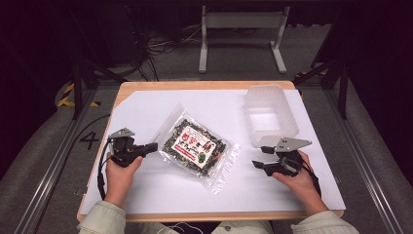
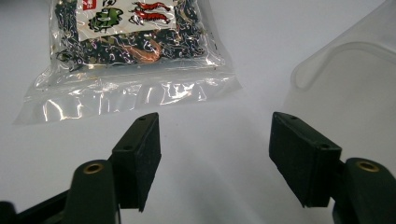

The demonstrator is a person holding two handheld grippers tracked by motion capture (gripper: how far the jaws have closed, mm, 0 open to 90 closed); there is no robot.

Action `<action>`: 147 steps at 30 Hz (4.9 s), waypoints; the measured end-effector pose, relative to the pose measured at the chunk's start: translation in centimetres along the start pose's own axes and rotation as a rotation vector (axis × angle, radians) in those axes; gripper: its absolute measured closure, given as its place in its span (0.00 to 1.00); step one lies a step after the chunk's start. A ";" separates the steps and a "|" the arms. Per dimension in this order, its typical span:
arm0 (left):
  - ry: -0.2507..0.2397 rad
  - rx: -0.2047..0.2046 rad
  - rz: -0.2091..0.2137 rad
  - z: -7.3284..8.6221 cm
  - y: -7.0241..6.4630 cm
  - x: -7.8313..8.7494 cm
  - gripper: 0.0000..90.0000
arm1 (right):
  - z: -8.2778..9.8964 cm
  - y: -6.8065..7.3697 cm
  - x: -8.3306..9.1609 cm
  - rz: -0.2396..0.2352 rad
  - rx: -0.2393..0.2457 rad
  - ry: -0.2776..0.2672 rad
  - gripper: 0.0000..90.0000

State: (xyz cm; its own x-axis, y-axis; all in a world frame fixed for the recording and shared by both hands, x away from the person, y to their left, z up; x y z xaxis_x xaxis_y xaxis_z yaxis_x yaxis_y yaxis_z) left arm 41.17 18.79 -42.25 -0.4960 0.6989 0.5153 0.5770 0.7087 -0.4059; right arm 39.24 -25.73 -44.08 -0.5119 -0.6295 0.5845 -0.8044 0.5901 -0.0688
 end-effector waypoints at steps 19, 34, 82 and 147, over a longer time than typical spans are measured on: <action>-0.151 -0.259 0.067 -5.5 -6.7 6.9 1.00 | -0.9 0.4 0.6 -0.030 -0.005 -0.037 0.48; -0.169 -0.406 0.039 -8.2 -9.2 9.8 1.00 | -2.8 0.9 1.4 -0.066 0.007 -0.127 0.49; -0.199 -0.526 0.245 -8.9 -11.8 10.1 1.00 | -18.2 2.6 -0.8 -0.334 0.187 -0.402 0.34; -0.251 -0.402 0.056 -8.1 -8.3 7.8 0.33 | -19.8 0.0 2.8 -0.331 0.136 -0.282 0.85</action>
State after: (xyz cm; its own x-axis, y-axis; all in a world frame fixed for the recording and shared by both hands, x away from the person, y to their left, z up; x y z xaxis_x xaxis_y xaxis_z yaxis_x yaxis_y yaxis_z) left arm 37.74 17.53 -28.75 -0.5701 0.7715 0.2824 0.7879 0.6108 -0.0781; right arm 43.77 -17.49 -26.38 -0.2672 -0.8974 0.3510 -0.9613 0.2737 -0.0321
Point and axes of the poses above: each handheld gripper's, and its own axes: x roughly backward along the jaws, z roughly out of its underside, y roughly to its left, the point moved 4 cm from there along -x, roughly forward along the jaws, and after that the axes turned 3 degrees about x, right-handed, at the moved point
